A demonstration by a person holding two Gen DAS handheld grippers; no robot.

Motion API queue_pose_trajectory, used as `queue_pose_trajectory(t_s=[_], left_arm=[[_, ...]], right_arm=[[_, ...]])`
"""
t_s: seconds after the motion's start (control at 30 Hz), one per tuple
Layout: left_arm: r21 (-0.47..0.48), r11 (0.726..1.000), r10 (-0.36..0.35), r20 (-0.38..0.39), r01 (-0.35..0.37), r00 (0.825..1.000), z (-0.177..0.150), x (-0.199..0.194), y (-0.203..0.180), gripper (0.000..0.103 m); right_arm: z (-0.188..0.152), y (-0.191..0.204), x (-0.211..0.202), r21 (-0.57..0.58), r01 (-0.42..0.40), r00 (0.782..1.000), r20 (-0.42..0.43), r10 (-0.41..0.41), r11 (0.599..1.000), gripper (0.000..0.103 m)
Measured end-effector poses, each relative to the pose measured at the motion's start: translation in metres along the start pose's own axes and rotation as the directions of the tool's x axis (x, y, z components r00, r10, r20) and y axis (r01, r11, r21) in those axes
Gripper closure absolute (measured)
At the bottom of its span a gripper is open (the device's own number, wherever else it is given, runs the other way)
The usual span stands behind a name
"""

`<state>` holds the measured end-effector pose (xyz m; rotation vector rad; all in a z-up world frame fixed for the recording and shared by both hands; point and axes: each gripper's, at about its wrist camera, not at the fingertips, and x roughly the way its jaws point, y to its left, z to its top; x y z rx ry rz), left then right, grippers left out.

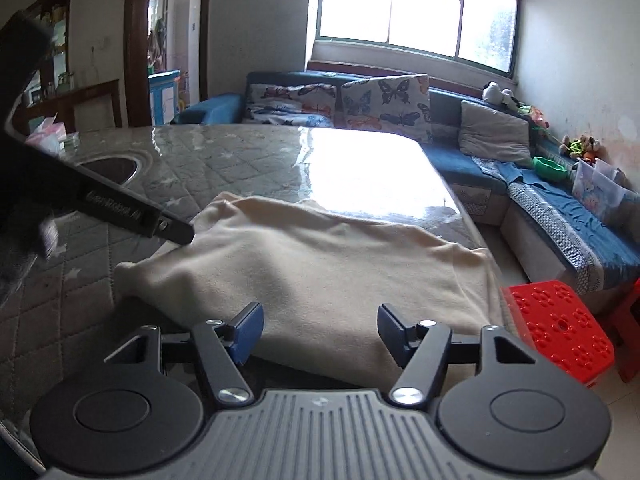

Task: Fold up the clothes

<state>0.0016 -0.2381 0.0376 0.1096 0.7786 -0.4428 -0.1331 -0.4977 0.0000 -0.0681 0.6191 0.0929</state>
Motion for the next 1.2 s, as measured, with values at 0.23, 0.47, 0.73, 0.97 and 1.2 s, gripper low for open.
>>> queue_pose_trajectory(t_s=[0.23,0.47,0.73,0.97,1.2], left_arm=[[0.074,0.997,-0.007,0.003,0.007,1.0,-0.021,-0.003,-0.016,0.06],[0.018,0.999,-0.035,0.034,0.034,0.999,-0.019,-0.016,-0.011,0.06],[0.068,0.996,-0.059,0.018,0.058,0.998,-0.024,-0.011,-0.023,0.063],[0.066,0.995,-0.068,0.001,0.068,0.998,-0.031,-0.01,-0.024,0.061],[0.02,0.999,-0.043,0.028,0.043,0.999,-0.017,-0.008,-0.019,0.062]], right_arm=[[-0.009,-0.011,-0.01,0.042,0.038,0.999,0.004,-0.039,0.998,0.038],[-0.015,-0.018,-0.017,0.06,0.06,0.998,0.008,-0.061,0.996,0.037],[-0.014,-0.025,-0.019,0.083,0.089,0.996,0.024,-0.091,0.993,0.034],[-0.02,-0.029,-0.02,0.101,0.104,0.994,0.011,-0.106,0.989,0.034],[-0.012,-0.047,-0.018,0.147,0.156,0.986,0.031,-0.162,0.977,0.034]])
